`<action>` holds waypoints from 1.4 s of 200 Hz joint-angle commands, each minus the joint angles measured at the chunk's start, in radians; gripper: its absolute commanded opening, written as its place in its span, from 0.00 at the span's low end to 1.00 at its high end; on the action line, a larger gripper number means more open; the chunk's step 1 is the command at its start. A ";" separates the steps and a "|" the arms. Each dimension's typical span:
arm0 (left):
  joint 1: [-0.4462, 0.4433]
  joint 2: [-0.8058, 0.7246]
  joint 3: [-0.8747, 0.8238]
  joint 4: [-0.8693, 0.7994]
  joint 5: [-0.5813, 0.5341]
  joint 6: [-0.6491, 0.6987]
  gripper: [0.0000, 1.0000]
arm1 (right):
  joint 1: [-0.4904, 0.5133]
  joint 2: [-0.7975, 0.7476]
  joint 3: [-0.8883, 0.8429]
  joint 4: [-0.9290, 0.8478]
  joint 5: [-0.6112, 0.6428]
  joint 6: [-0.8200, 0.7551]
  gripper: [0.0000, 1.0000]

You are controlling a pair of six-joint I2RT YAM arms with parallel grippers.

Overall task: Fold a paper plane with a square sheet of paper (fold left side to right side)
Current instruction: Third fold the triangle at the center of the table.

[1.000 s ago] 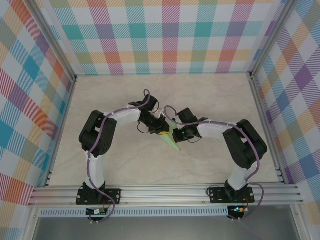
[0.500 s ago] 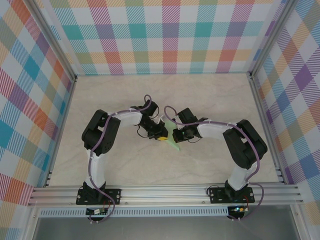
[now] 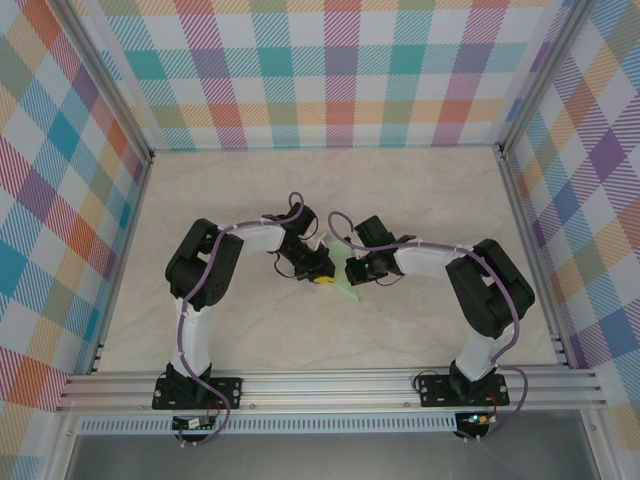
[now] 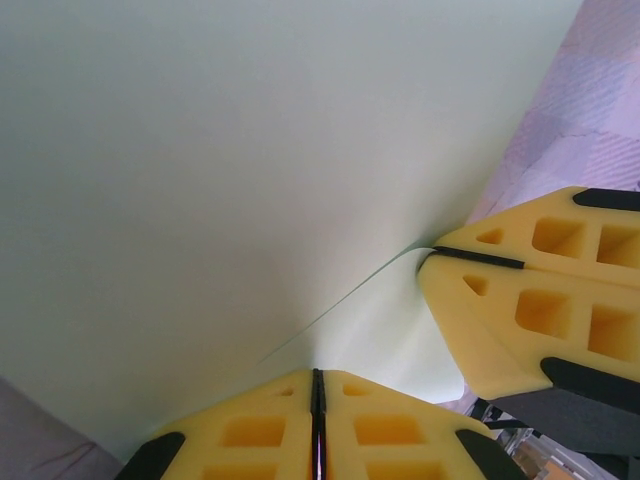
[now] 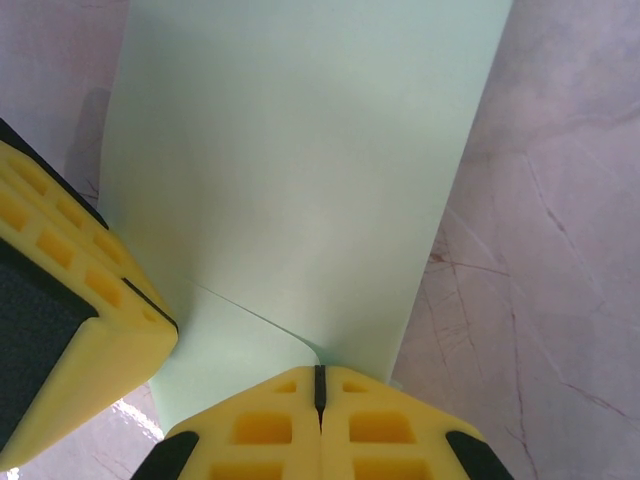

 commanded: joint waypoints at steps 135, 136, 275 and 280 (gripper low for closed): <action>-0.011 0.038 -0.010 -0.037 -0.065 0.024 0.08 | -0.008 -0.225 -0.045 -0.223 -0.453 0.062 0.22; -0.010 0.039 -0.010 -0.037 -0.065 0.024 0.08 | -0.007 -0.224 -0.045 -0.223 -0.451 0.062 0.22; -0.010 0.030 -0.009 -0.043 -0.065 0.033 0.08 | -0.027 -0.022 0.004 -0.189 -0.375 0.120 0.20; -0.010 0.030 -0.010 -0.042 -0.066 0.033 0.08 | -0.027 -0.017 0.004 -0.185 -0.377 0.124 0.20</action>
